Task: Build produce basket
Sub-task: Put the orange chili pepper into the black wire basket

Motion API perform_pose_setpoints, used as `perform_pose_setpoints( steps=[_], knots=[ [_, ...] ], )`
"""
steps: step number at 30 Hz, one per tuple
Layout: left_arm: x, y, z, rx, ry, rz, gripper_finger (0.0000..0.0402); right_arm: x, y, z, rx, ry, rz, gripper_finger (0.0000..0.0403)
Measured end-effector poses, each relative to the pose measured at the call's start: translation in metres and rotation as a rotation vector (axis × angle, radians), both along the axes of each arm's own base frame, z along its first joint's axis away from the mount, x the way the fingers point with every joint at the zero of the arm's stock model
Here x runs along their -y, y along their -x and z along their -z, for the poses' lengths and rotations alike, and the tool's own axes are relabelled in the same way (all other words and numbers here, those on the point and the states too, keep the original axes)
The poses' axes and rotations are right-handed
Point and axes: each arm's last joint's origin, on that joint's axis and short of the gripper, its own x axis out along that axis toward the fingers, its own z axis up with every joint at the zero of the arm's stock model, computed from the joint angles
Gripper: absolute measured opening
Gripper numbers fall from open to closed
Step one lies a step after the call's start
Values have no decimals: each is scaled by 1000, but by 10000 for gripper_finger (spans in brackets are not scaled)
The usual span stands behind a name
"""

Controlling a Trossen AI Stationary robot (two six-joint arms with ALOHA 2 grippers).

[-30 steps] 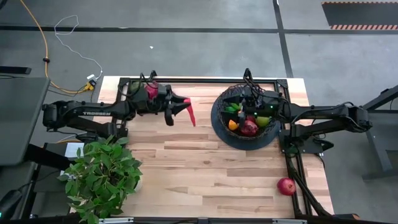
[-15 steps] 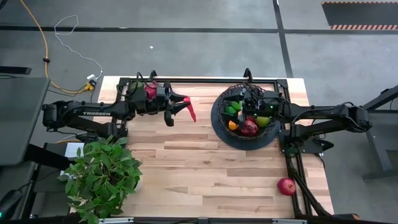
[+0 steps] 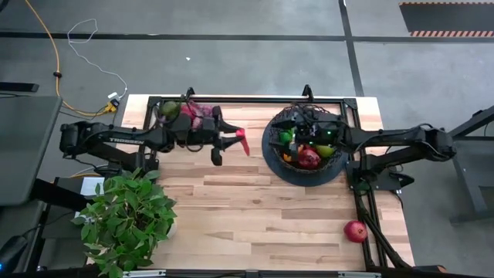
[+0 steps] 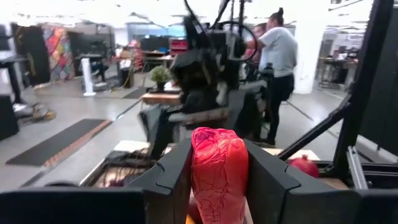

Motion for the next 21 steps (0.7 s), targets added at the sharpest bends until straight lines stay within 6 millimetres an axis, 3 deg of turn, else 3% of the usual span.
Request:
perform_pose_setpoints(
  steps=[10,21],
  knots=[
    [1,-33,5,-38,18,28,113,-16,-52,-7,-36,76,-109,385],
    [1,-33,3,-18,40,33,113,-23,-72,-2,-65,-11,-125,371]
  ],
)
